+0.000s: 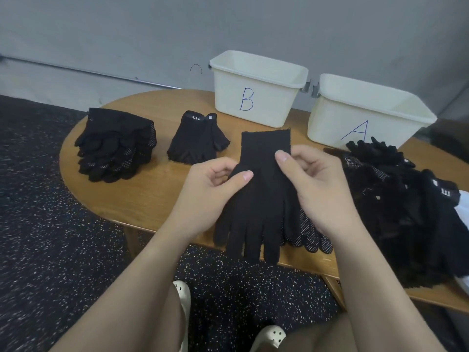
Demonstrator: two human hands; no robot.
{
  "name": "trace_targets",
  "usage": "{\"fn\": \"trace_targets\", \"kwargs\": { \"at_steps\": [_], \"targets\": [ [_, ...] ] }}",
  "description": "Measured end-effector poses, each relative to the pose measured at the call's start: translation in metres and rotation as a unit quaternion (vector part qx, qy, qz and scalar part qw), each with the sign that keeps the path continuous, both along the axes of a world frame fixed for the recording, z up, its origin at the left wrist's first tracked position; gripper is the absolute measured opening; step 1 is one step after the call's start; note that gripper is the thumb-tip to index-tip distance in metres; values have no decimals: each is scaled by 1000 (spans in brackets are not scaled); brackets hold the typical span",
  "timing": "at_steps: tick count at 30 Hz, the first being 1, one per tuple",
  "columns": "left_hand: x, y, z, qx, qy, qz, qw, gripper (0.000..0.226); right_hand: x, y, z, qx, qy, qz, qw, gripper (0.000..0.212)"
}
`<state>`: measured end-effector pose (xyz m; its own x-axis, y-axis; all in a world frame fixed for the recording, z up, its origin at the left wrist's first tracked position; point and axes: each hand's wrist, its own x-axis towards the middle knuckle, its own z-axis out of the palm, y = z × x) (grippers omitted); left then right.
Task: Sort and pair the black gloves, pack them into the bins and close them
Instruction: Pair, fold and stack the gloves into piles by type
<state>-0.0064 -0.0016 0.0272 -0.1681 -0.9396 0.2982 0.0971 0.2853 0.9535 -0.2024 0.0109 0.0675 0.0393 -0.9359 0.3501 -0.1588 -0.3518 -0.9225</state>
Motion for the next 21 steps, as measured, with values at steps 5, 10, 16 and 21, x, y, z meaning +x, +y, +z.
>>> {"fn": "trace_targets", "kwargs": {
  "at_steps": [5, 10, 16, 21],
  "targets": [
    [-2, -25, -13, 22, -144, 63, 987, 12, -6, -42, -23, 76, 30, -1, 997, 22],
    [-2, -52, -21, 28, -249, 94, 964, 14, -20, -69, -36, 157, 99, 14, 983, 19],
    [-1, -73, -33, 23, -350, 93, 932, 19, -33, -83, -45, 195, 191, 2, 962, 6],
    [-8, -74, -36, 7, -383, 116, 916, 31, -33, -83, -49, 174, 197, -25, 964, 6]
  ]
}}
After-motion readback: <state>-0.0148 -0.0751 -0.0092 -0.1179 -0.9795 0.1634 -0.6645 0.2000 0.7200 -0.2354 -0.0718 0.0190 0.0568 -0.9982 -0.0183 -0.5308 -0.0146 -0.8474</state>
